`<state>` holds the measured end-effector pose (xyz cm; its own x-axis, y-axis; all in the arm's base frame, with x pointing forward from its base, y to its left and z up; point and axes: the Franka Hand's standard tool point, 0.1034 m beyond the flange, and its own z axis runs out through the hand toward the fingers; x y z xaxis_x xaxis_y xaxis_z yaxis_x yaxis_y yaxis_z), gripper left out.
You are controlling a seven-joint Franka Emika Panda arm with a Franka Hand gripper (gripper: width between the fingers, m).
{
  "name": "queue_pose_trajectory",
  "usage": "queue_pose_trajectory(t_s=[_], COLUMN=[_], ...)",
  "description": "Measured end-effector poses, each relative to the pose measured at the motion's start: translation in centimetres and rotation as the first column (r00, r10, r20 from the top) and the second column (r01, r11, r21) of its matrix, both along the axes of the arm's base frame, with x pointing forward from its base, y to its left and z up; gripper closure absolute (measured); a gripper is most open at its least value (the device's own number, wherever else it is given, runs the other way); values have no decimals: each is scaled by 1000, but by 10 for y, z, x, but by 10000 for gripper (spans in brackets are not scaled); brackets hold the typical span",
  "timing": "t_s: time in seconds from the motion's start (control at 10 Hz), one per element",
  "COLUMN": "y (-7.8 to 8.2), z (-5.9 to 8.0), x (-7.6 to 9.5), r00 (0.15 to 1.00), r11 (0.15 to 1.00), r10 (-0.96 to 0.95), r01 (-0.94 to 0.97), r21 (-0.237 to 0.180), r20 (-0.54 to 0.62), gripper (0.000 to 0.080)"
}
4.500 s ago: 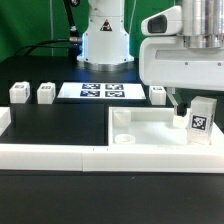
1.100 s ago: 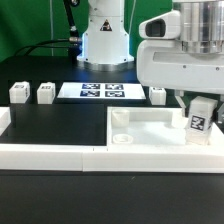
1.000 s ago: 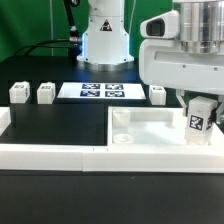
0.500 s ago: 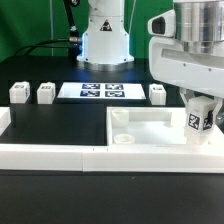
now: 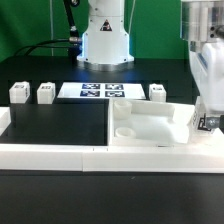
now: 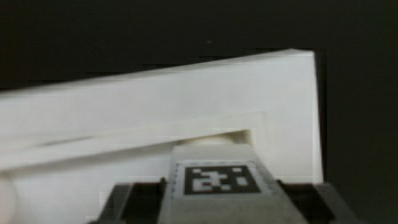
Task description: Assemble square table
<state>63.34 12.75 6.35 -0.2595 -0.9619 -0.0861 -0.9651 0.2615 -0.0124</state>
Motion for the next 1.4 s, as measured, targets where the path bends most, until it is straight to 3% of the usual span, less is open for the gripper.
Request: queue_pose_trajectory(t_s=[0.3,0.8,0.9,1.0,1.4], y=[-3,-5,-5,-5,-5], z=[0,-1,-1,-1,-1], x=[0,-2,-2,-2,-2], r00=[994,996,996,996,997], r11=[994,996,996,996,997], r10=[-112,-87,-86,-84,-83], r01=[112,87,86,84,83], r21=[0,1,1,1,1], r20=[-12,-5,-5,-5,-5], gripper=[509,509,327,212,153])
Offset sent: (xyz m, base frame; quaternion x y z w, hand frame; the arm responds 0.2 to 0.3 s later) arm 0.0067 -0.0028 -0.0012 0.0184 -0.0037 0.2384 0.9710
